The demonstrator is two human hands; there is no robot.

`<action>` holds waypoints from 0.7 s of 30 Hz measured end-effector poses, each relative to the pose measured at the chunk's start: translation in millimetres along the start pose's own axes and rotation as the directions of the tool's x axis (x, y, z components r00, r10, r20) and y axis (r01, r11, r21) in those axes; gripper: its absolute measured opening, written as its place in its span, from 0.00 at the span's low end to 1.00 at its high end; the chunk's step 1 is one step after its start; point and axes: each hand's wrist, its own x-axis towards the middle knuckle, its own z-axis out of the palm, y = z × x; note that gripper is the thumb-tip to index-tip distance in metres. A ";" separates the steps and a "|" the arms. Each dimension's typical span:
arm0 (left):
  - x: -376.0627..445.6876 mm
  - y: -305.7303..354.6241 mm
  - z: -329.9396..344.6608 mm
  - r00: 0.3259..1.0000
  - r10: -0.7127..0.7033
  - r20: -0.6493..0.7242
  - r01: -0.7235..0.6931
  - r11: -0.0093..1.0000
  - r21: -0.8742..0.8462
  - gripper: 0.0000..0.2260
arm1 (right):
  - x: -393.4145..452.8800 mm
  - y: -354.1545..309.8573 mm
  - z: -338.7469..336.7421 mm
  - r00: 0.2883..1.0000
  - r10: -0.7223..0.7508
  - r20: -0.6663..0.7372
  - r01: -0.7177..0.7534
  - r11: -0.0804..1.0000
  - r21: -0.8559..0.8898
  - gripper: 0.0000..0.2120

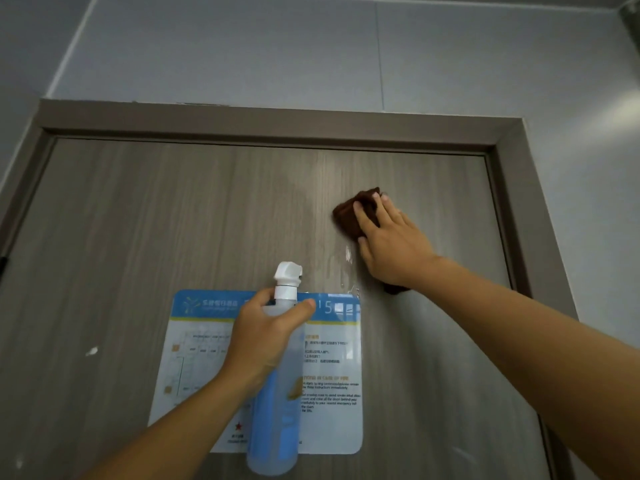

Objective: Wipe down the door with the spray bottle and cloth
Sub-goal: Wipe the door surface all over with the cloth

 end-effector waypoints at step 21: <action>-1.5 1.2 -1.6 1.000 0.000 0.013 0.000 1.000 -0.011 0.09 | -1.5 -21.1 -10.0 0.996 -0.044 0.081 0.042 0.999 0.020 0.31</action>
